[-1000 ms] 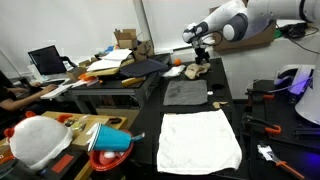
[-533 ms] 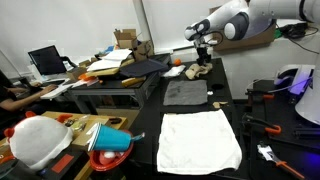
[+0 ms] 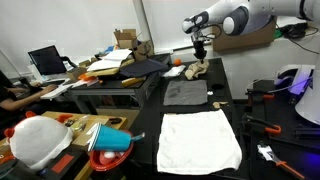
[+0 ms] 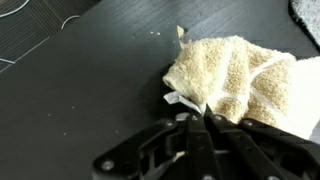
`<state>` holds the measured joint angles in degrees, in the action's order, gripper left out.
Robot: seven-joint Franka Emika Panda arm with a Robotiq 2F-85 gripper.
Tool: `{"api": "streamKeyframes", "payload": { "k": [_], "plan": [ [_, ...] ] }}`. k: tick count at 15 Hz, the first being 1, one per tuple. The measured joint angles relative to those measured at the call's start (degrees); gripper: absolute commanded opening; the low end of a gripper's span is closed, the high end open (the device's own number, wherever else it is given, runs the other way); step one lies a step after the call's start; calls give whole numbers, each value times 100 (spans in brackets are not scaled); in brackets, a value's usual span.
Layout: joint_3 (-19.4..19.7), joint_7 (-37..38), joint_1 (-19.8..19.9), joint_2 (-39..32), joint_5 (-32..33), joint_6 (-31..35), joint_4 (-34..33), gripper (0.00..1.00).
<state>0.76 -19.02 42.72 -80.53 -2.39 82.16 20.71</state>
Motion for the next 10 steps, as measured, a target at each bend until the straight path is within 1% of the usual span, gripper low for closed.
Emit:
{"api": "streamKeyframes", "payload": {
  "k": [3,7,10],
  "plan": [
    [2,-217,-180,319,19,-85,-14,1],
    [8,-319,-428,700,69,-124,-22,1],
    [4,-345,-532,924,69,-128,-26,1]
  ]
}}
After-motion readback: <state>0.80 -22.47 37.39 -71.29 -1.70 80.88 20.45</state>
